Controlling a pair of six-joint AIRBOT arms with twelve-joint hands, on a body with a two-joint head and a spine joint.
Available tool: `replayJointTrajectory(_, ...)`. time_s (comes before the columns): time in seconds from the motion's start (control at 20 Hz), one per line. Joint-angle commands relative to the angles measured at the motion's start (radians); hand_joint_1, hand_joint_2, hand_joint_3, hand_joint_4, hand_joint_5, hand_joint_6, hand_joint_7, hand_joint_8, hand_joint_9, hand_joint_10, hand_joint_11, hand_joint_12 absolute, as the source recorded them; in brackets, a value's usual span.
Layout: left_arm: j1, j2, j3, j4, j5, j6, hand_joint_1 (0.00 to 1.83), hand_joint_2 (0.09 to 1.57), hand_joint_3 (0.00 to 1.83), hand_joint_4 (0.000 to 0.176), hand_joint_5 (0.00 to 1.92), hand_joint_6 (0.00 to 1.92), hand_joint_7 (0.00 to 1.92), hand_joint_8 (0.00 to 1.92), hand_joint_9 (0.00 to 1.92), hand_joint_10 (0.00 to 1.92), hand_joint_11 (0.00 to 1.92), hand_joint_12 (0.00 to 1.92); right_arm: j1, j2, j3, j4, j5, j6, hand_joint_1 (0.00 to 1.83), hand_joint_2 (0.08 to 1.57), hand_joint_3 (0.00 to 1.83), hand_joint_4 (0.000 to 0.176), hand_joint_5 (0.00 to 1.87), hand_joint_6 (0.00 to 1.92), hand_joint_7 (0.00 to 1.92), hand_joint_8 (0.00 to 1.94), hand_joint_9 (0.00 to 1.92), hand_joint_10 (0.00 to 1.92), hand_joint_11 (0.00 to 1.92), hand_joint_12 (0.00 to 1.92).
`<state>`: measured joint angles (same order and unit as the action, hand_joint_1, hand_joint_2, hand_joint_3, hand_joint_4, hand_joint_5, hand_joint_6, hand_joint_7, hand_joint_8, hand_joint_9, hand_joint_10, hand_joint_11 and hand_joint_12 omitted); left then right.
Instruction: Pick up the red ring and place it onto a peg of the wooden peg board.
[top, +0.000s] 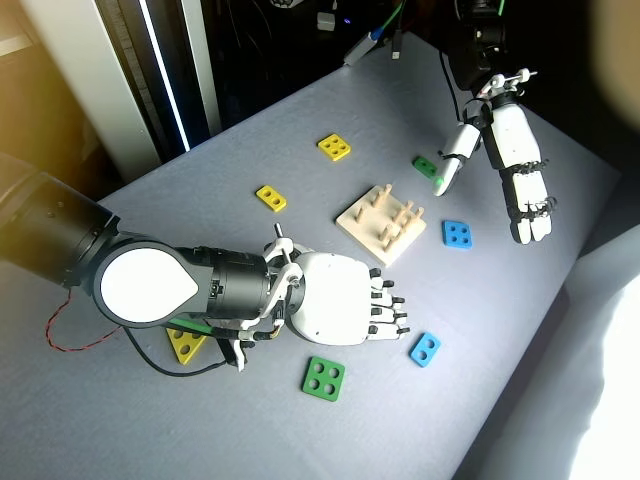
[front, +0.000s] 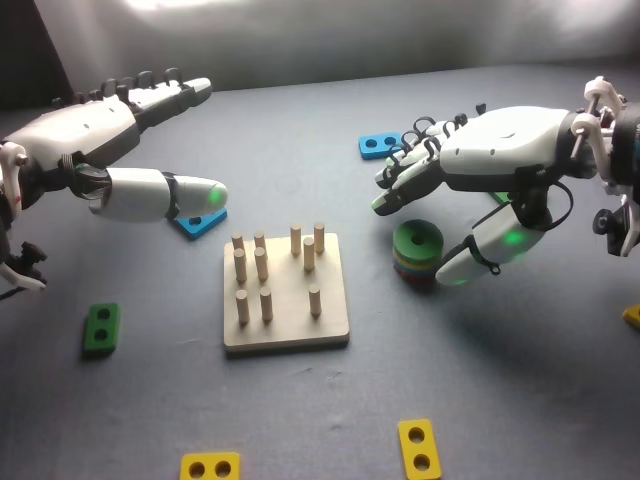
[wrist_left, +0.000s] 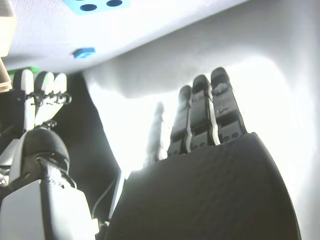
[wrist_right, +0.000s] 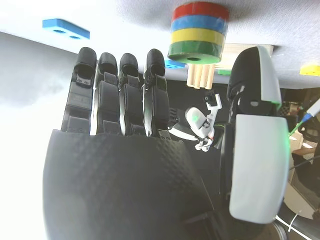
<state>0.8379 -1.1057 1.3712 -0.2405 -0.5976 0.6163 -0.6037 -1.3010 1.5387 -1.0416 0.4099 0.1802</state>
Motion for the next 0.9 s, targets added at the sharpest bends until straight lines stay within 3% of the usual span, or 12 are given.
replayJointTrajectory(0.0,-0.014,0.0,0.008,-0.003,-0.118,-0.003,0.35,1.02,0.01,0.159,0.0,0.0,0.0,0.0,0.0,0.0,0.0,0.0,0.007,-0.004,0.003,0.034,0.052,0.004,0.85,0.99,0.0,0.0,0.5,0.03,0.25,0.0,0.16,0.01,0.0,0.49)
replayJointTrajectory(0.15,-0.015,0.0,0.008,-0.003,-0.118,-0.003,0.36,1.02,0.0,0.164,0.0,0.0,0.0,0.0,0.0,0.0,0.0,0.0,0.008,-0.012,0.006,0.033,0.052,0.004,0.84,0.98,0.0,0.0,0.54,0.04,0.27,0.0,0.17,0.01,0.0,0.55)
replayJointTrajectory(0.25,-0.015,0.0,0.009,-0.003,-0.118,-0.003,0.36,1.03,0.01,0.154,0.0,0.0,0.0,0.0,0.0,0.0,0.0,0.0,0.008,-0.016,0.008,0.031,0.053,0.004,0.81,0.98,0.0,0.0,0.55,0.04,0.27,0.0,0.17,0.0,0.0,0.53)
replayJointTrajectory(0.45,-0.017,-0.001,0.009,-0.003,-0.118,-0.003,0.36,1.02,0.0,0.165,0.0,0.0,0.0,0.0,0.0,0.0,0.01,0.0,0.008,-0.02,0.008,0.031,0.053,0.004,0.84,1.0,0.01,0.0,0.64,0.07,0.3,0.01,0.2,0.01,0.0,0.62)
replayJointTrajectory(0.55,-0.017,-0.002,0.009,-0.003,-0.118,-0.003,0.36,1.02,0.0,0.171,0.0,0.0,0.0,0.0,0.0,0.0,0.01,0.0,0.009,-0.021,0.008,0.031,0.053,0.004,1.0,1.06,0.01,0.0,0.69,0.09,0.34,0.01,0.23,0.03,0.0,0.84)
replayJointTrajectory(0.65,-0.017,-0.002,0.009,-0.002,-0.117,-0.003,0.36,1.03,0.01,0.158,0.0,0.0,0.0,0.0,0.0,0.0,0.0,0.0,0.009,-0.022,0.008,0.031,0.054,0.004,1.16,1.11,0.01,0.0,0.77,0.15,0.38,0.01,0.25,0.03,0.0,0.89)
replayJointTrajectory(0.7,-0.017,-0.002,0.009,-0.002,-0.117,-0.003,0.36,1.03,0.0,0.154,0.0,0.0,0.0,0.0,0.0,0.0,0.0,0.0,0.009,-0.022,0.008,0.031,0.054,0.004,1.12,1.19,0.01,0.0,0.78,1.05,0.4,0.01,0.26,0.03,0.0,1.03)
replayJointTrajectory(0.75,-0.017,-0.002,0.009,-0.002,-0.117,-0.003,0.36,1.03,0.0,0.158,0.0,0.0,0.0,0.0,0.0,0.0,0.01,0.0,0.009,-0.022,0.009,0.031,0.054,0.004,1.11,1.22,0.0,0.0,0.76,1.26,0.41,0.01,0.27,0.03,0.0,1.0)
replayJointTrajectory(0.85,-0.018,-0.002,0.009,-0.001,-0.117,-0.003,0.35,1.03,0.0,0.155,0.0,0.0,0.0,0.0,0.0,0.0,0.01,0.01,0.009,-0.022,0.009,0.031,0.056,0.004,1.1,1.23,0.0,0.0,0.75,1.31,0.42,0.01,0.27,0.03,0.0,0.94)
